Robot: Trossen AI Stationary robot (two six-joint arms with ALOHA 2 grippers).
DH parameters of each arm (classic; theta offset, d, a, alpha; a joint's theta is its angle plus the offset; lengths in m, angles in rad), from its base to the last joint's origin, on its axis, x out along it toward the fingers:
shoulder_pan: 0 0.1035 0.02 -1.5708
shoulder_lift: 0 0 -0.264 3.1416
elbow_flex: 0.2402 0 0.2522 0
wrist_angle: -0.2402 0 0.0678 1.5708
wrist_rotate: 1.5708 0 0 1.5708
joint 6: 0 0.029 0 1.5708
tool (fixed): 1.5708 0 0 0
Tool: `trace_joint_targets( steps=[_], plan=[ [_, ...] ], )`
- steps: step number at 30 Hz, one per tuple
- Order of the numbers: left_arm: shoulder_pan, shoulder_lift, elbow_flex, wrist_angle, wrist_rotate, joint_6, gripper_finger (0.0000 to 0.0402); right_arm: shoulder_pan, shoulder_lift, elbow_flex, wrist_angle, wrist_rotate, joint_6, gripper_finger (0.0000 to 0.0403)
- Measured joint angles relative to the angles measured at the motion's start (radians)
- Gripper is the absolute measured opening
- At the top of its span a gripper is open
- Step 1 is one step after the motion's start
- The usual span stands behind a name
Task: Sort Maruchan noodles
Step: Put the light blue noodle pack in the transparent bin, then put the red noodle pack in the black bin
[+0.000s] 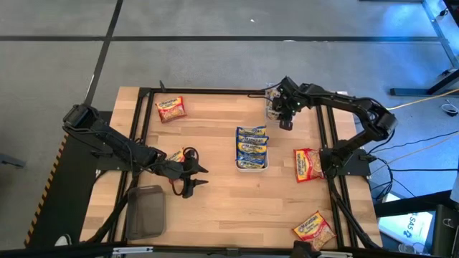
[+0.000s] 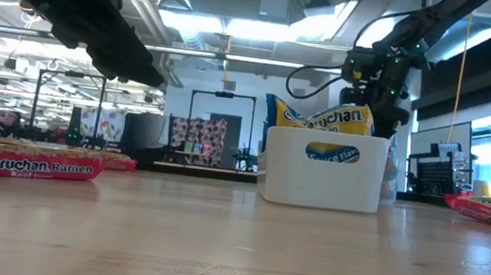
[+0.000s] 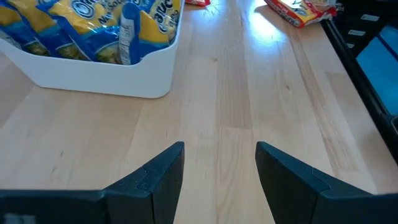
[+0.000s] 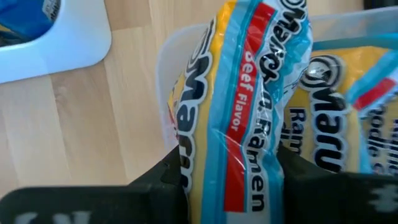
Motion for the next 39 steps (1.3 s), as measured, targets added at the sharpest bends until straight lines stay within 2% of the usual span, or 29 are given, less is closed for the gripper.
trace_joint_targets(
  steps=[5, 15, 18, 21, 26, 32, 36, 39],
  plan=[
    [0.000, 0.000, 0.000, 0.000, -0.034, 0.007, 0.0194, -0.002, -0.013, 0.010, -0.010, 0.010, -0.009, 0.0115],
    [0.000, 0.000, 0.000, 0.001, -0.036, 0.007, 0.0194, -0.002, 0.049, -0.026, 0.003, 0.026, 0.022, 0.0117],
    [0.000, 0.000, 0.000, 0.002, -0.033, 0.006, 0.0194, -0.002, 0.050, -0.027, 0.010, 0.027, 0.043, 0.0132],
    [0.000, 0.000, 0.000, 0.002, -0.033, 0.002, 0.0194, -0.002, 0.051, -0.026, 0.000, 0.062, 0.062, 0.0165],
    [0.000, 0.000, 0.000, 0.021, -0.028, -0.002, 0.0194, 0.004, 0.040, 0.066, -0.158, 0.114, 0.096, 0.0221],
    [0.010, 0.000, 0.019, 0.023, -0.034, -0.003, 0.0194, 0.057, -0.010, 0.271, -0.460, 0.108, 0.216, 0.0245],
    [0.033, 0.000, 0.064, -0.032, -0.034, -0.029, 0.0194, 0.133, -0.087, 0.325, -0.529, 0.042, 0.346, 0.0243],
    [0.050, 0.000, 0.115, -0.143, -0.034, -0.060, 0.0194, 0.223, -0.185, 0.270, -0.399, -0.114, 0.415, 0.0241]
  ],
)
